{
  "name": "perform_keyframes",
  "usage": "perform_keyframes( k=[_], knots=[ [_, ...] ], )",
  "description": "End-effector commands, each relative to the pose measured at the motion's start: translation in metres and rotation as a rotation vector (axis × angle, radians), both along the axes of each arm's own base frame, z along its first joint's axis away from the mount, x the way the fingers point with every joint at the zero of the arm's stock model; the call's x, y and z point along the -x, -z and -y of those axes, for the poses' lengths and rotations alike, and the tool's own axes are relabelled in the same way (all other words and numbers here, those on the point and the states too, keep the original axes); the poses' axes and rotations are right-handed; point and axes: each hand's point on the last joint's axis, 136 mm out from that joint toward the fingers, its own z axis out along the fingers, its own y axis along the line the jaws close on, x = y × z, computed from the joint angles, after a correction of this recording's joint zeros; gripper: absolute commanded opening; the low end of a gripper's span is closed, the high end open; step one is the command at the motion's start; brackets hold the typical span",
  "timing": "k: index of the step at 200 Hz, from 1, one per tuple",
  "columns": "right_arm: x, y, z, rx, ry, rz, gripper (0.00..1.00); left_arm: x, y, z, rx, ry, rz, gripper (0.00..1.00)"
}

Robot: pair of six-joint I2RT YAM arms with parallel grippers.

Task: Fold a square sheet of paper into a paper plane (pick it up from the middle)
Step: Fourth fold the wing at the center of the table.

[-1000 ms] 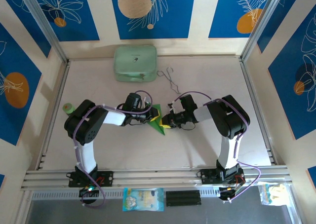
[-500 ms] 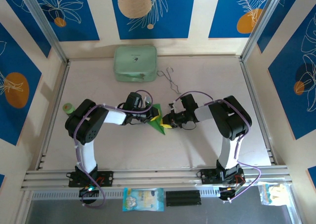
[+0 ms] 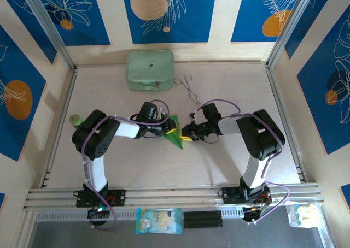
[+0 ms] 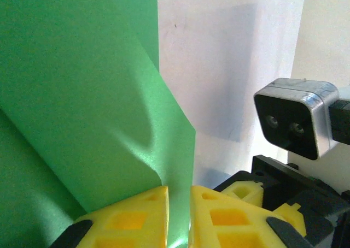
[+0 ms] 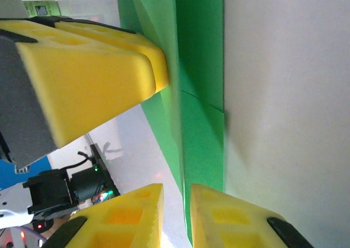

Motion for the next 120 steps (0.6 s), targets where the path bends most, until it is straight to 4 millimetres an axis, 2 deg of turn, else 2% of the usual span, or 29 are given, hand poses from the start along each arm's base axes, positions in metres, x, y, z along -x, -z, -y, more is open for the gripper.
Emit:
perform_keyframes(
  k=[1, 21, 48, 75, 120],
  knots=[
    [-0.001, -0.004, 0.013, 0.061, 0.063, 0.016, 0.21, -0.005, -0.002, 0.001, -0.006, 0.005, 0.01, 0.19],
    [-0.002, -0.01, 0.016, 0.088, 0.07, 0.061, 0.21, -0.005, -0.001, 0.001, -0.009, 0.007, 0.008, 0.19],
    [0.007, -0.018, 0.004, 0.107, 0.003, 0.098, 0.17, -0.005, -0.001, 0.001, -0.01, 0.006, 0.007, 0.19],
    [0.017, -0.016, -0.009, 0.135, -0.055, 0.113, 0.13, -0.006, 0.0, 0.001, -0.015, 0.004, 0.004, 0.19],
    [0.021, -0.008, -0.023, 0.154, -0.091, 0.104, 0.11, -0.004, 0.003, -0.001, -0.025, 0.001, -0.009, 0.18]
  ],
)
